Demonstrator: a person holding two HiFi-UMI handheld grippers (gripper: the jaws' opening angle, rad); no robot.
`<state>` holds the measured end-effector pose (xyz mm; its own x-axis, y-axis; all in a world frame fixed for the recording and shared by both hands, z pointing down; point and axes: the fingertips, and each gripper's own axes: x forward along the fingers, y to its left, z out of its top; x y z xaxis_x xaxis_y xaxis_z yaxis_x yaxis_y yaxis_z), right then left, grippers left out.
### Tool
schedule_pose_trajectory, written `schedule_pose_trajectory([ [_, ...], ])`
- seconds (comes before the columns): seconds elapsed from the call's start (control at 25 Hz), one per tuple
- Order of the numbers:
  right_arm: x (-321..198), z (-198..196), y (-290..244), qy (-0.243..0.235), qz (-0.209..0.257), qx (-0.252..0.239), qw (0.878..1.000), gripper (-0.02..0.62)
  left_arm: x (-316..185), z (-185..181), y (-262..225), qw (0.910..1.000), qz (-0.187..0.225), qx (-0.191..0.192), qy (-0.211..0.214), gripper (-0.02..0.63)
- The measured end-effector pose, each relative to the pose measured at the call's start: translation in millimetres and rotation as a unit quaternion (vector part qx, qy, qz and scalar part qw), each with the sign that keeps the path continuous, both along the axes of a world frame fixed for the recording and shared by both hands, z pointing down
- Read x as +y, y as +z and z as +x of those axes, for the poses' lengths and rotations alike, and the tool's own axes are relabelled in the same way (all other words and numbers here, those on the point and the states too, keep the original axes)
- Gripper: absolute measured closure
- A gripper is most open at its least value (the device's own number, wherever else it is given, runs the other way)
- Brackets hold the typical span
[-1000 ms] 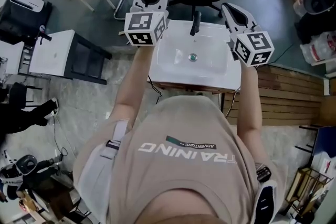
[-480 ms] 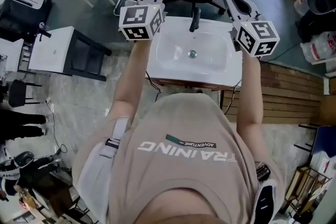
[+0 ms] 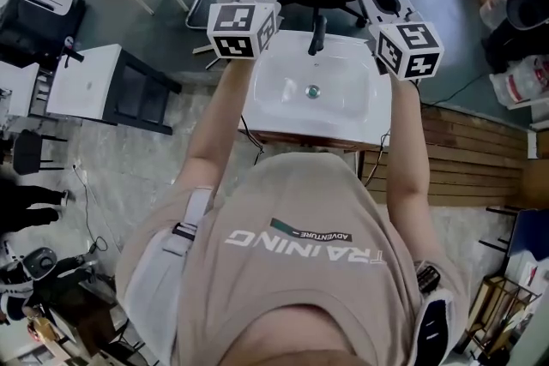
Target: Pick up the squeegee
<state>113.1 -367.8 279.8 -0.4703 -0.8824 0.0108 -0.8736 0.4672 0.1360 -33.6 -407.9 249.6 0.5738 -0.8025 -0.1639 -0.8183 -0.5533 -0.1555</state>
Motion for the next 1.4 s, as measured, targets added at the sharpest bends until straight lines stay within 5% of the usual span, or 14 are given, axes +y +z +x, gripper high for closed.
schedule_pose_trajectory([
  [0.84, -27, 13, -60, 0.008, 0.036, -0.016, 0.999, 0.561, -27, 51, -29, 0.9992, 0.016, -0.013, 0.034, 0.522],
  [1.4, -30, 1, -60, -0.003, 0.032, -0.021, 0.999, 0.561, -36, 37, -28, 0.9997, 0.009, -0.011, 0.02, 0.522],
])
